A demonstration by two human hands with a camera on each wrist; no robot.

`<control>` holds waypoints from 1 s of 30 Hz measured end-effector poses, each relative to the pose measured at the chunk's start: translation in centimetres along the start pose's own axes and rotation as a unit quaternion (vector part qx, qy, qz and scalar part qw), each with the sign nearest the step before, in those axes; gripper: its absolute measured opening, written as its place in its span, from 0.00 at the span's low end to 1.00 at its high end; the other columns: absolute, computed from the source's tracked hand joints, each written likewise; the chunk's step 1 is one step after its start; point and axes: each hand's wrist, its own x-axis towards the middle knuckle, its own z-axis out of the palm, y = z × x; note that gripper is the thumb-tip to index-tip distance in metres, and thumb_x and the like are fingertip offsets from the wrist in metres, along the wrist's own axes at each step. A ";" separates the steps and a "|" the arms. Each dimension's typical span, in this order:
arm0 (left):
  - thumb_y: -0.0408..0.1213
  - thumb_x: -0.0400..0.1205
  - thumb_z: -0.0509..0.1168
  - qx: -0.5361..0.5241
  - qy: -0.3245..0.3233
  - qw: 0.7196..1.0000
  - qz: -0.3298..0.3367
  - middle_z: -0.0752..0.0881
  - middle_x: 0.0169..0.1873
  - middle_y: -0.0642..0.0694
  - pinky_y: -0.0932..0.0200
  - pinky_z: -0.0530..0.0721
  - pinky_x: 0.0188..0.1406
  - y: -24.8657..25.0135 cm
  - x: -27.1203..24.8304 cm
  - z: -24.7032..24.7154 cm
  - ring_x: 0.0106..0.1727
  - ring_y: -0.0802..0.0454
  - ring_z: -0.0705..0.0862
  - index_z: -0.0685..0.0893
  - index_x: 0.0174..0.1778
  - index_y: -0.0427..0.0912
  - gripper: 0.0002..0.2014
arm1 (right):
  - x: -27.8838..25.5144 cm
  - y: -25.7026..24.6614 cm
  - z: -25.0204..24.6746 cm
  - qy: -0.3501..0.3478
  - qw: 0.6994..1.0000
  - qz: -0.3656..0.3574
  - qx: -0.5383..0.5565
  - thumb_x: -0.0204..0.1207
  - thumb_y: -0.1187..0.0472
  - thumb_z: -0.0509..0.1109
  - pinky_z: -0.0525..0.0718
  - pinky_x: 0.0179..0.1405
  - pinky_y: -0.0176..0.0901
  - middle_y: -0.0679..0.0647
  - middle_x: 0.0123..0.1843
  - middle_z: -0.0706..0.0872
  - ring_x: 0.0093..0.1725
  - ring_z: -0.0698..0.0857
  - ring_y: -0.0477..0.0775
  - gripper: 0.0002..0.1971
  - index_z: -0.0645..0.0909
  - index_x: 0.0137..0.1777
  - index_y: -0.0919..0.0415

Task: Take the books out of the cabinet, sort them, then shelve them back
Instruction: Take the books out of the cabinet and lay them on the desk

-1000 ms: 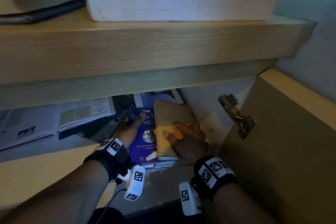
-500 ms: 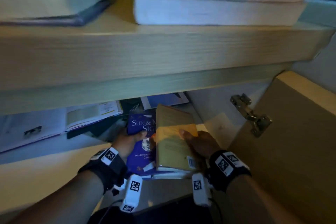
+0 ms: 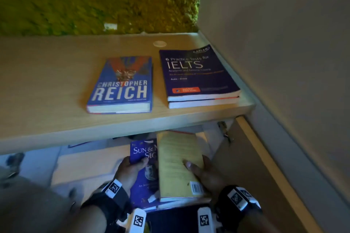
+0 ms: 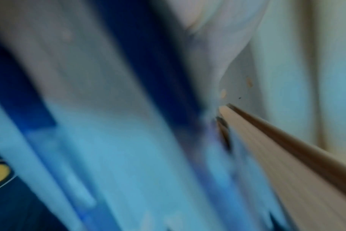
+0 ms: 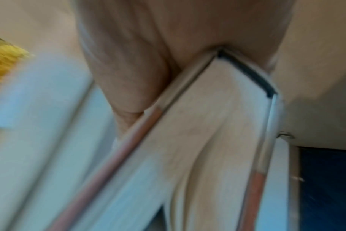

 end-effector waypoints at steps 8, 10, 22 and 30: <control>0.52 0.64 0.83 -0.018 0.024 0.999 0.032 0.92 0.45 0.32 0.24 0.88 0.49 6.8 -19.3 -3.6 0.46 0.30 0.92 0.87 0.55 0.40 0.28 | -18.4 -8.2 0.7 -0.052 0.997 -0.054 0.014 0.73 0.51 0.82 0.91 0.42 0.39 0.51 0.56 0.94 0.50 0.95 0.48 0.27 0.78 0.70 0.51; 0.51 0.64 0.83 -0.027 0.026 0.998 0.049 0.92 0.46 0.30 0.22 0.87 0.48 9.3 -21.1 -4.9 0.46 0.28 0.92 0.87 0.56 0.40 0.28 | -19.8 -10.8 1.8 -0.064 0.994 -0.086 0.004 0.73 0.49 0.83 0.90 0.43 0.39 0.49 0.56 0.94 0.51 0.94 0.47 0.29 0.77 0.71 0.49; 0.43 0.82 0.73 -0.051 0.080 0.990 0.100 0.92 0.48 0.31 0.34 0.90 0.48 26.3 -17.0 -16.5 0.50 0.29 0.91 0.85 0.58 0.38 0.14 | -14.0 -27.1 15.5 -0.111 0.977 -0.180 0.004 0.76 0.54 0.81 0.87 0.68 0.62 0.53 0.64 0.92 0.62 0.92 0.56 0.28 0.77 0.74 0.52; 0.41 0.85 0.68 -0.022 0.121 0.991 0.057 0.91 0.50 0.29 0.31 0.87 0.53 31.5 -4.0 -26.7 0.50 0.28 0.90 0.86 0.57 0.38 0.11 | -1.4 -31.4 27.1 -0.118 0.980 -0.161 -0.008 0.72 0.51 0.83 0.90 0.63 0.61 0.53 0.61 0.93 0.58 0.93 0.54 0.22 0.84 0.65 0.47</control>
